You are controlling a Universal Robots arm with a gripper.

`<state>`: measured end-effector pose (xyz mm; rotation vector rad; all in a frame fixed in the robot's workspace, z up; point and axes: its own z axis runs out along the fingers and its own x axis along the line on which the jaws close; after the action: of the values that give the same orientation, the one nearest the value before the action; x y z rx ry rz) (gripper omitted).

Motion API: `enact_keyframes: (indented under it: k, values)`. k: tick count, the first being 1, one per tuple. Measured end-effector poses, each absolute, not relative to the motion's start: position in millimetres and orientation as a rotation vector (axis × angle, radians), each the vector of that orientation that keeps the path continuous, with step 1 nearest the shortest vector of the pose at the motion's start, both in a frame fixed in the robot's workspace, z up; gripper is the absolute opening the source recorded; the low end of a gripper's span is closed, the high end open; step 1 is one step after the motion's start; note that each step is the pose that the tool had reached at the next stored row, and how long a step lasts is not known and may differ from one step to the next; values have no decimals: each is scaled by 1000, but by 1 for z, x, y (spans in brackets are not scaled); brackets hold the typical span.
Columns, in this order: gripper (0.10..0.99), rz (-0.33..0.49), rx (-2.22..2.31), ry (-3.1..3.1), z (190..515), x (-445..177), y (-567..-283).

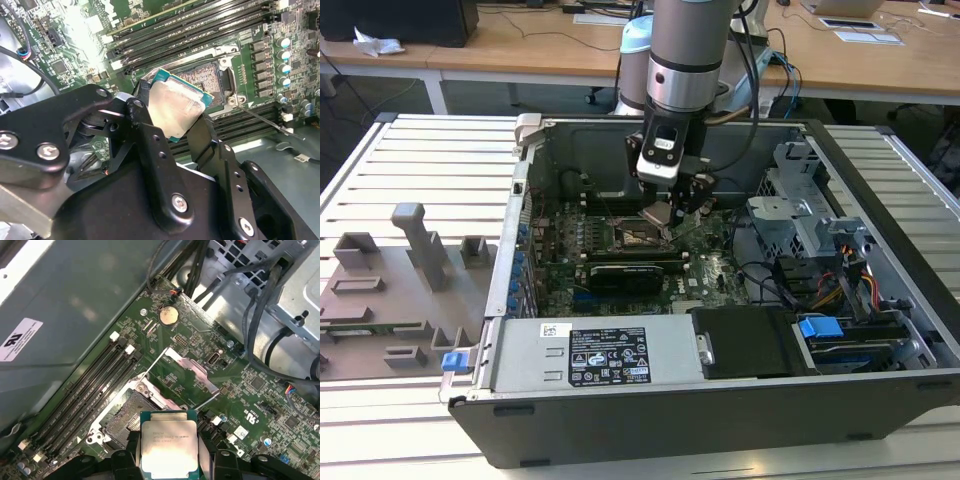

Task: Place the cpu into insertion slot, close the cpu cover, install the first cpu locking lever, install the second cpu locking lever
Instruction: 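Place the cpu into insertion slot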

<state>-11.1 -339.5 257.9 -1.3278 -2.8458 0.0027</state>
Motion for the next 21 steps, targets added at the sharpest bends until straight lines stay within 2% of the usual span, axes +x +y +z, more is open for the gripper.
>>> enact_keyframes:
  k: [21]
  values:
    - [545,3,-1623,-2688,258,-11,-340]
